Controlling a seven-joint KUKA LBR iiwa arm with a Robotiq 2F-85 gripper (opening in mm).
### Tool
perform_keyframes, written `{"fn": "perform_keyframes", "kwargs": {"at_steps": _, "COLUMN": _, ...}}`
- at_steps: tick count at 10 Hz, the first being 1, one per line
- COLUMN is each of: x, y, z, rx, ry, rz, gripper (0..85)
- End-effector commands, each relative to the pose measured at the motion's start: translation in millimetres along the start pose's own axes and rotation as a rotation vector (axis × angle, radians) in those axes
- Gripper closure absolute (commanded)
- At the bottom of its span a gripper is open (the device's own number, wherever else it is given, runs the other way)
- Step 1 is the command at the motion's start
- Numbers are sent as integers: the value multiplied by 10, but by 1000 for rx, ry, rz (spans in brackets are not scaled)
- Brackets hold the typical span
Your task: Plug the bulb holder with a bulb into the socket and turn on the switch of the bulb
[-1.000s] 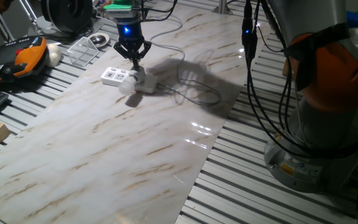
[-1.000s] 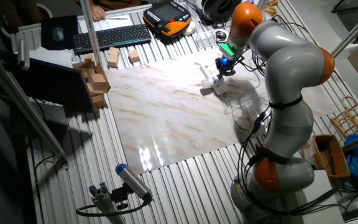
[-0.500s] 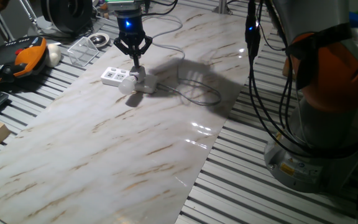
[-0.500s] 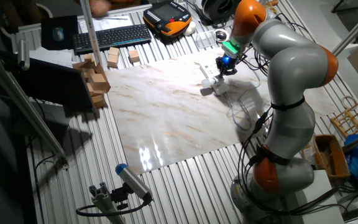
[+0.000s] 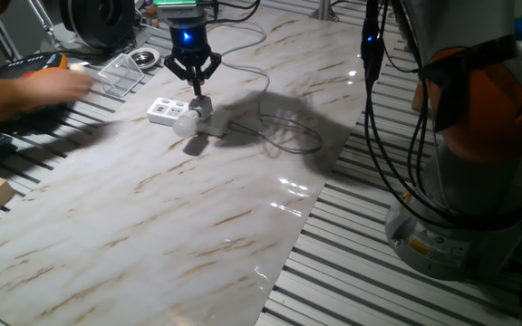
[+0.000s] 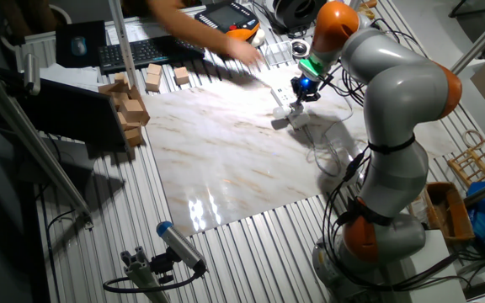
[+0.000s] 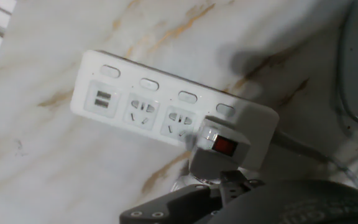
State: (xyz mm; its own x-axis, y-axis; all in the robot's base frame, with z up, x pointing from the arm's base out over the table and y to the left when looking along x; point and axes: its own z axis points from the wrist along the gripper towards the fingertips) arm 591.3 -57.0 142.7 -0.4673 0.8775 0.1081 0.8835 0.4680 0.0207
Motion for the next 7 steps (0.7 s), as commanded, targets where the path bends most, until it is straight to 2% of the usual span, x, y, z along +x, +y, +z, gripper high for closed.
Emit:
{"fn": "perform_keyframes", "kwargs": {"at_steps": 1, "x": 3, "y": -2, "z": -12, "rx": -7, "ry": -10, "rz": 0, "gripper": 850}}
{"fn": "perform_keyframes", "kwargs": {"at_steps": 2, "x": 15, "y": 9, "z": -19, "rx": -12, "ry": -25, "rz": -5, "gripper": 850}}
{"fn": "perform_keyframes", "kwargs": {"at_steps": 6, "x": -2, "y": -37, "z": -30, "rx": -16, "ry": -34, "rz": -3, "gripper": 850}}
{"fn": "perform_keyframes", "kwargs": {"at_steps": 7, "x": -24, "y": -97, "z": -42, "rx": -11, "ry": -23, "rz": -3, "gripper": 850}}
